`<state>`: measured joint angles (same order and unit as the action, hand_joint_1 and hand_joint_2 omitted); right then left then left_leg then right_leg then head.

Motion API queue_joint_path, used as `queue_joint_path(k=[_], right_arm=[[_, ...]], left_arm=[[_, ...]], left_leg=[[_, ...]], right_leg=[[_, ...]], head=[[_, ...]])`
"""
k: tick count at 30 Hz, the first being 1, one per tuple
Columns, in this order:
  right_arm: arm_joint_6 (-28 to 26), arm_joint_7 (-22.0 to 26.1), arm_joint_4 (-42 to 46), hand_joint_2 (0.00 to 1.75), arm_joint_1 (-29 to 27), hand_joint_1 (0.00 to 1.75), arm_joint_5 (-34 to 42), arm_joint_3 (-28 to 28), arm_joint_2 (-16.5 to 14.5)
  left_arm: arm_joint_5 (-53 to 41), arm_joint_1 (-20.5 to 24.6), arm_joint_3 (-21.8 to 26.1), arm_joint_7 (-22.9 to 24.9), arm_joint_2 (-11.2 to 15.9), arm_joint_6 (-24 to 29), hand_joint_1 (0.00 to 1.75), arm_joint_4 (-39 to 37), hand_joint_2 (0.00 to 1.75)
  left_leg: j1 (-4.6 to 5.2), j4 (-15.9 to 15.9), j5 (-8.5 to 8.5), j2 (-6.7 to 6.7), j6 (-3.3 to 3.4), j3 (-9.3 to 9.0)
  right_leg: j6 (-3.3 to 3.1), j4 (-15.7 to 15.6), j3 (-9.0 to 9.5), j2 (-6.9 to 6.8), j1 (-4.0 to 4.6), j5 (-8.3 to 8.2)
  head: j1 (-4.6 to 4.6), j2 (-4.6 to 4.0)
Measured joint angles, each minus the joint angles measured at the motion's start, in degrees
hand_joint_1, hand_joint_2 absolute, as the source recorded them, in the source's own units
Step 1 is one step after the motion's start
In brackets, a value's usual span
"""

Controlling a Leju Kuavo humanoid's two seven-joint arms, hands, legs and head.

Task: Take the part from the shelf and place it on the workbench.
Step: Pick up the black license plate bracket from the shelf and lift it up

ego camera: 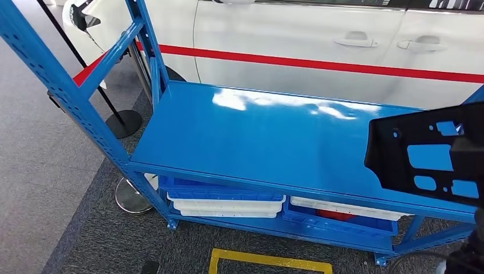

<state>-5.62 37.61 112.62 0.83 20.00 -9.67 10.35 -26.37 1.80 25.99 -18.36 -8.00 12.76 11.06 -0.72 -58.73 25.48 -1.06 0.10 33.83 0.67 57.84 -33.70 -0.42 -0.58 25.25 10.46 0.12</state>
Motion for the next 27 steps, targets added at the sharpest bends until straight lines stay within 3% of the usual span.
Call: queue_joint_path(k=[2,5,6,7,8,11,12,15,16,18,20,21,22,23,25,27], right_arm=[[1.2,1.6,1.0,1.75,-4.1,1.75,0.0,-1.3,-1.0],[2.4,2.1,2.2,1.75,-8.9,1.75,0.0,-3.0,-2.6],[2.6,2.1,2.5,1.75,-10.2,1.75,0.1,-3.5,-3.0],[2.9,2.1,2.8,1.75,-11.4,1.75,0.3,-4.1,-3.4],[3.1,2.1,3.1,1.75,-12.4,1.75,0.6,-4.7,-3.8],[4.1,2.1,4.1,1.75,-14.7,1.75,1.8,-6.8,-4.7],[5.0,2.1,4.3,1.75,-15.2,1.75,2.3,-7.5,-5.0],[9.5,1.8,4.7,1.75,-16.5,1.75,4.1,-9.4,-6.1],[10.8,1.7,4.8,1.75,-16.9,1.75,4.5,-10.1,-6.4],[12.3,1.7,5.1,1.75,-17.3,1.75,4.8,-11.4,-7.1],[12.8,1.7,5.1,1.75,-17.7,1.75,4.8,-12.2,-7.8],[13.1,1.6,5.1,1.75,-18.1,1.75,4.8,-12.6,-8.2],[13.5,1.6,5.2,1.75,-18.4,1.75,4.8,-13.0,-8.5],[14.0,1.6,5.3,1.75,-18.8,1.75,4.9,-13.4,-8.9],[15.2,1.6,5.6,1.75,-19.2,1.75,5.1,-14.5,-9.6],[16.1,1.6,5.9,1.75,-19.4,1.75,5.3,-15.6,-10.6]], left_arm=[[0.0,-0.2,0.5,0.1,0.2,0.1,0.00,0.0,1.75],[0.1,-0.2,1.0,0.2,0.4,0.2,0.00,0.0,1.75],[0.2,-0.2,1.0,0.3,0.5,0.2,0.00,0.0,1.75],[0.3,-0.2,1.1,0.3,0.6,0.3,0.00,0.0,1.75],[0.4,-0.2,1.1,0.3,0.6,0.3,0.00,0.0,1.75],[0.7,-0.1,1.2,0.4,1.0,0.4,0.00,0.0,1.75],[0.7,-0.1,1.3,0.4,1.1,0.5,0.00,0.0,1.75],[0.7,-0.1,1.6,0.4,1.1,0.9,0.00,0.0,1.75],[0.7,-0.1,1.8,0.5,1.1,1.0,0.00,0.0,1.75],[0.7,0.0,2.1,0.5,1.1,1.3,0.00,0.0,1.75],[0.7,0.1,2.2,0.7,1.0,1.4,0.00,0.0,1.75],[0.7,0.0,2.3,0.8,1.0,1.4,0.00,0.0,1.75],[0.7,0.0,2.3,1.0,0.9,1.4,0.00,0.0,1.75],[0.7,0.0,2.4,1.2,0.9,1.4,0.00,0.0,1.75],[0.7,0.1,2.4,1.7,0.8,1.4,0.00,0.0,1.75],[0.6,0.1,2.5,2.1,0.8,1.5,0.00,0.0,1.75]], left_leg=[[0.05,-2.7,2.45,0.25,-0.45,0.94],[0.04,-13.5,8.78,0.56,-0.59,4.83],[0.06,-15.8,9.68,0.58,-0.54,5.42],[0.10,-15.9,9.49,0.58,-0.39,4.94],[0.17,-13.4,8.25,0.59,-0.10,3.17],[0.69,-1.5,4.43,0.73,1.22,-3.96],[0.89,0.4,4.03,0.83,1.49,-4.99],[1.03,1.5,3.09,1.24,1.93,-5.05],[0.86,1.9,2.57,1.54,2.22,-4.94],[0.49,2.5,1.46,2.33,2.67,-4.40],[0.50,2.4,0.72,3.07,2.74,-3.38],[0.47,2.3,0.43,3.48,2.63,-2.79],[0.40,2.1,0.20,3.93,2.48,-2.24],[0.28,1.8,0.05,4.38,2.31,-1.74],[0.11,1.1,-0.10,5.26,1.80,-0.96],[0.17,0.5,-0.17,6.05,1.08,-0.69]], right_leg=[[-0.89,-0.3,-0.09,-0.12,-0.23,-0.33],[-1.70,-0.3,-0.55,-0.16,0.08,-0.64],[-1.83,-0.3,-0.71,-0.14,0.27,-0.77],[-1.91,-0.3,-0.86,-0.11,0.47,-0.90],[-1.92,-0.2,-0.97,-0.07,0.68,-1.03],[-1.65,0.0,-1.20,0.01,1.17,-1.48],[-1.41,0.0,-1.25,0.05,1.17,-1.67],[-0.43,0.1,-1.38,0.36,0.87,-2.20],[-0.11,0.6,-1.65,0.50,0.79,-1.64],[0.49,4.6,-3.32,0.69,0.47,2.04],[1.26,11.8,-5.79,0.69,-0.04,6.94],[1.67,14.4,-6.34,0.65,-0.36,8.19],[2.05,15.2,-5.94,0.55,-0.68,8.33],[2.38,13.7,-4.41,0.34,-0.98,7.45],[2.94,6.0,0.96,-1.50,-1.46,5.01],[2.64,0.7,4.27,-3.53,-1.37,3.56]], head=[[0.02,-0.01],[0.03,-0.01],[0.03,-0.01],[0.03,0.00],[0.03,0.00],[0.02,0.00],[0.01,0.01],[0.00,-0.01],[0.01,-0.01],[0.00,0.00],[0.00,0.01],[0.00,0.01],[0.00,0.01],[0.01,0.01],[0.00,0.00],[0.01,0.01]])
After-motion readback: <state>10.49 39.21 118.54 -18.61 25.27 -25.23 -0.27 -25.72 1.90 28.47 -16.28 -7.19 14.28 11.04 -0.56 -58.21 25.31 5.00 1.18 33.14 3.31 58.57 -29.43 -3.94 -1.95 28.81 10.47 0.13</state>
